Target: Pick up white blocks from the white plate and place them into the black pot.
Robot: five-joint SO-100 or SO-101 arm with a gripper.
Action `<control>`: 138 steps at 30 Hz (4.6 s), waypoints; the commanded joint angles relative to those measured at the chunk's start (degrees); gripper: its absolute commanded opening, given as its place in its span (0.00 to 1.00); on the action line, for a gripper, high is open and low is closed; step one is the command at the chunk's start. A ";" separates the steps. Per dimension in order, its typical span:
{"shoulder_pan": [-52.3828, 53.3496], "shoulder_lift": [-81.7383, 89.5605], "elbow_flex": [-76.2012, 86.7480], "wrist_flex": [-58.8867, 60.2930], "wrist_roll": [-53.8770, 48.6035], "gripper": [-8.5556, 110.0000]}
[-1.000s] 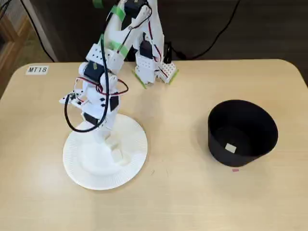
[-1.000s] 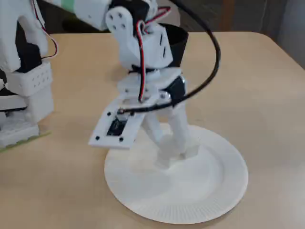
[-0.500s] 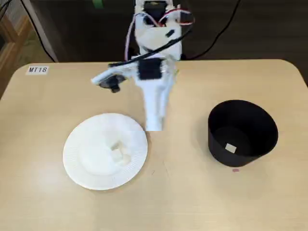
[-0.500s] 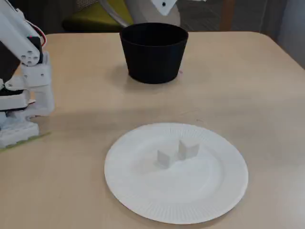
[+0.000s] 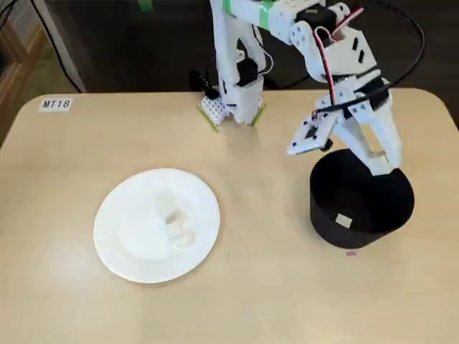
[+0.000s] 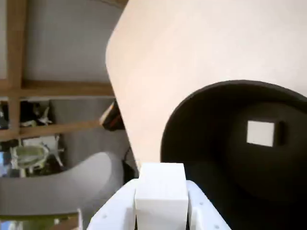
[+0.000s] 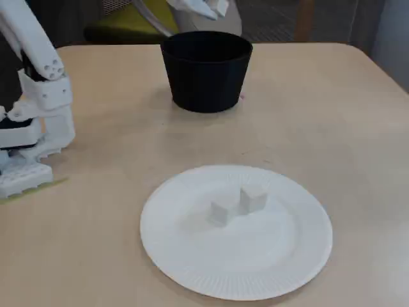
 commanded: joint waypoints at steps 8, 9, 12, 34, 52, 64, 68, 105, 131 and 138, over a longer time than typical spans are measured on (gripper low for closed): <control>1.32 -1.76 -0.70 6.15 -5.54 0.05; 1.32 -1.76 -0.70 6.59 -5.71 0.12; 0.97 -1.23 -0.70 7.38 -6.06 0.33; 21.09 6.77 -0.70 17.14 10.90 0.05; 50.63 2.99 -0.18 25.75 28.65 0.05; 55.72 -2.11 0.44 31.38 41.13 0.05; 57.39 -7.12 -2.02 30.76 39.20 0.06; 62.14 -35.51 -17.23 25.14 32.96 0.05; 29.79 2.81 -16.35 -3.87 25.75 0.05; 9.93 8.44 -7.38 -3.16 16.44 0.05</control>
